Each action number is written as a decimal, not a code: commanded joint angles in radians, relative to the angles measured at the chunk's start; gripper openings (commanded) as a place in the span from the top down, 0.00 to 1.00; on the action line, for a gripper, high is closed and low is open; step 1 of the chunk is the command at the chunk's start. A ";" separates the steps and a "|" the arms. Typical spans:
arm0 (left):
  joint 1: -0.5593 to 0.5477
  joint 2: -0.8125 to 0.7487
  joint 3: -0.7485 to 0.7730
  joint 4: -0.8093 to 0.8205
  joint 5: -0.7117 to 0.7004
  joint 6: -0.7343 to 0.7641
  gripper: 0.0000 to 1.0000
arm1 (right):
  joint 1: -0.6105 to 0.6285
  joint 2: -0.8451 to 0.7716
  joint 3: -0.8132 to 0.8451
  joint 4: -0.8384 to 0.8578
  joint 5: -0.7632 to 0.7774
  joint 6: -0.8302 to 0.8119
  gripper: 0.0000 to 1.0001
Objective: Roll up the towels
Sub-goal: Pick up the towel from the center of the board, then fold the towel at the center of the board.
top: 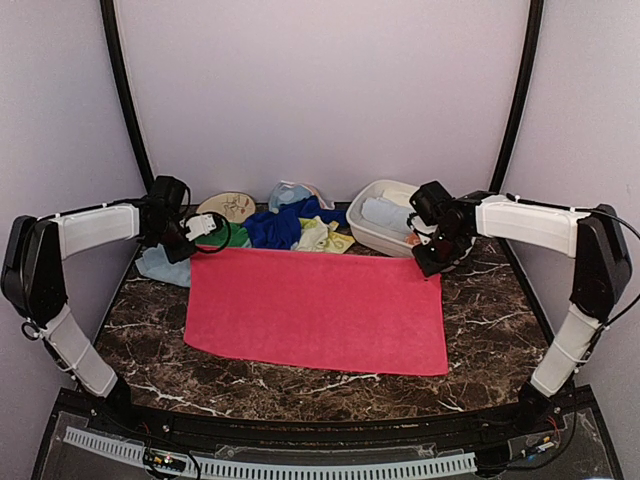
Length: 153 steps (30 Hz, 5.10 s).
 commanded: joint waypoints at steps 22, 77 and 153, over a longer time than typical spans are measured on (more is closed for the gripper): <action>0.005 -0.668 0.207 -0.729 0.323 -0.087 1.00 | 0.013 -0.602 -0.010 -0.219 -0.432 0.130 1.00; 0.005 -0.403 -0.279 -0.165 0.210 -0.019 1.00 | -0.001 -0.276 -0.196 -0.057 -0.278 0.071 1.00; -0.138 -0.165 -0.464 -0.033 0.270 -0.005 0.63 | -0.011 -0.147 -0.499 0.182 -0.227 0.410 0.59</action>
